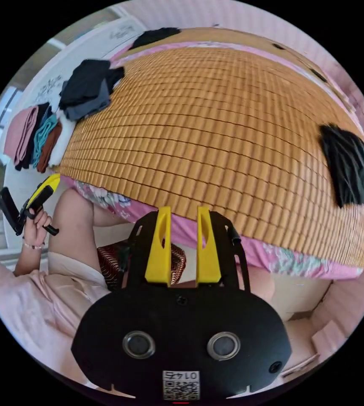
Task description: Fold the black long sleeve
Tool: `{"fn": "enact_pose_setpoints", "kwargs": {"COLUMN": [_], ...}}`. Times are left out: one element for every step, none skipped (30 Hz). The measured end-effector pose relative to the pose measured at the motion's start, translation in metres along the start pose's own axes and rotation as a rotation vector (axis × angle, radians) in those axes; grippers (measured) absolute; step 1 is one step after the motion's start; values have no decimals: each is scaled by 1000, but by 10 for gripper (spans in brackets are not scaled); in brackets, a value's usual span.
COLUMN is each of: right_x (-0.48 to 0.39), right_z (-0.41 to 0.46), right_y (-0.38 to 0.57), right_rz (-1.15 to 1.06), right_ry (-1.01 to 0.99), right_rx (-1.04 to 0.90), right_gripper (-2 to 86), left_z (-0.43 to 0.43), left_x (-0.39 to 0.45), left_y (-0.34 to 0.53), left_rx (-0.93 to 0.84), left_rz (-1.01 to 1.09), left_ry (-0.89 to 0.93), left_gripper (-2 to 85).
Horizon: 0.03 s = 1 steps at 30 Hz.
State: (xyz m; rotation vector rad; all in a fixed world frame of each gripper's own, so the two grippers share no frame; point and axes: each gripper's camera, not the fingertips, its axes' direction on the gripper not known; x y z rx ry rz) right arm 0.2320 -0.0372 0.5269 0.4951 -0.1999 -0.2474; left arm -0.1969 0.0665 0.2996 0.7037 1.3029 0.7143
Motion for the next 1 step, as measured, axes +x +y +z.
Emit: {"fn": "enact_pose_setpoints", "kwargs": {"right_x": [22], "right_z": [-16], "right_y": [26], "right_rz": [77], "right_ry": [8], "right_rx": [66], "right_gripper": [73], "left_z": [9], "left_x": [14], "left_y": [-5], "left_rx": [-18], "left_rz": [45], "left_ry": [41], "left_gripper": [51]}}
